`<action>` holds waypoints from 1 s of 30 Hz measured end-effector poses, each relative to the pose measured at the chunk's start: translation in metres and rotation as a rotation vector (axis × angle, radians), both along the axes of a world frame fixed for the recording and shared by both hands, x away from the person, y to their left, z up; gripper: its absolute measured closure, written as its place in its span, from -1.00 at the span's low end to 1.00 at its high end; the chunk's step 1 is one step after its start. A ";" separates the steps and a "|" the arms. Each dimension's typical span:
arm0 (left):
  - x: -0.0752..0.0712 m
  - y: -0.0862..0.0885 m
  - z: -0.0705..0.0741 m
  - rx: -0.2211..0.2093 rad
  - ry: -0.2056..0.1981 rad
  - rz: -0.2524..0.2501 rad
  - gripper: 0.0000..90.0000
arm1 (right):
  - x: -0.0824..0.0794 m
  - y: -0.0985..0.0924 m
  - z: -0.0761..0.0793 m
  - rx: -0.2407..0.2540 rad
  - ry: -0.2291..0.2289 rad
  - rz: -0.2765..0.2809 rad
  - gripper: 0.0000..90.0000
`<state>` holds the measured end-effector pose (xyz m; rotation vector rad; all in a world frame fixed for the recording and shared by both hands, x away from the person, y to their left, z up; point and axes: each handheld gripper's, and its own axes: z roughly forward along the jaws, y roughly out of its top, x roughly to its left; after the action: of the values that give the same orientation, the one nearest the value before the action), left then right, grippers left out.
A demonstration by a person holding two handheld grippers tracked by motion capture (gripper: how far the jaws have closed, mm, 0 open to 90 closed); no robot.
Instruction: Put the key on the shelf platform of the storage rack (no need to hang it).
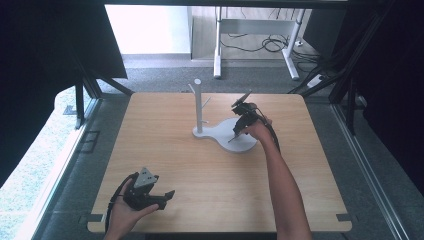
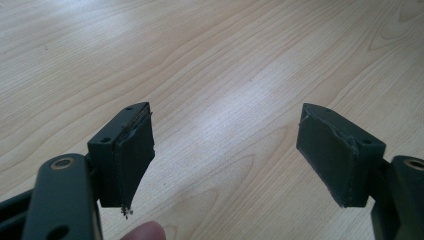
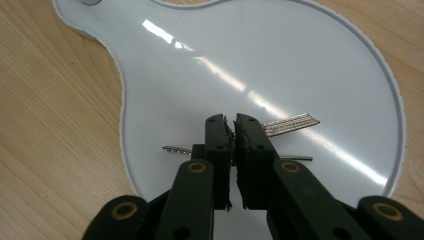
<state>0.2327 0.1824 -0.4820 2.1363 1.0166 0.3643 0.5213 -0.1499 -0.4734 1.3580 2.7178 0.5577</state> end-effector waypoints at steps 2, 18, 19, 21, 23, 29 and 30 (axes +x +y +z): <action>0.000 0.000 0.000 0.000 0.001 -0.002 -0.49 | -0.001 0.000 0.001 -0.003 0.002 0.007 0.81; 0.000 -0.002 0.000 0.004 0.001 -0.007 -0.49 | -0.019 -0.014 0.027 0.056 -0.075 0.023 0.28; 0.000 -0.003 0.000 0.005 0.001 -0.006 -0.49 | -0.022 -0.014 0.028 0.060 -0.081 0.027 0.26; 0.000 -0.003 0.000 0.005 0.000 -0.008 -0.49 | -0.029 -0.016 0.030 0.068 -0.095 0.045 0.22; -0.001 -0.003 0.000 0.005 -0.001 -0.008 -0.49 | -0.035 -0.018 0.032 0.073 -0.102 0.060 0.19; 0.000 -0.003 -0.001 0.011 0.003 -0.007 -0.48 | -0.057 -0.031 0.040 0.106 -0.136 0.079 0.17; 0.000 -0.003 -0.001 0.008 0.003 -0.005 -0.48 | -0.060 -0.033 0.040 0.111 -0.140 0.083 0.16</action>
<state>0.2328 0.1793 -0.4828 2.1473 1.0126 0.3629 0.4612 -0.1826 -0.4330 1.1827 2.6757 0.7889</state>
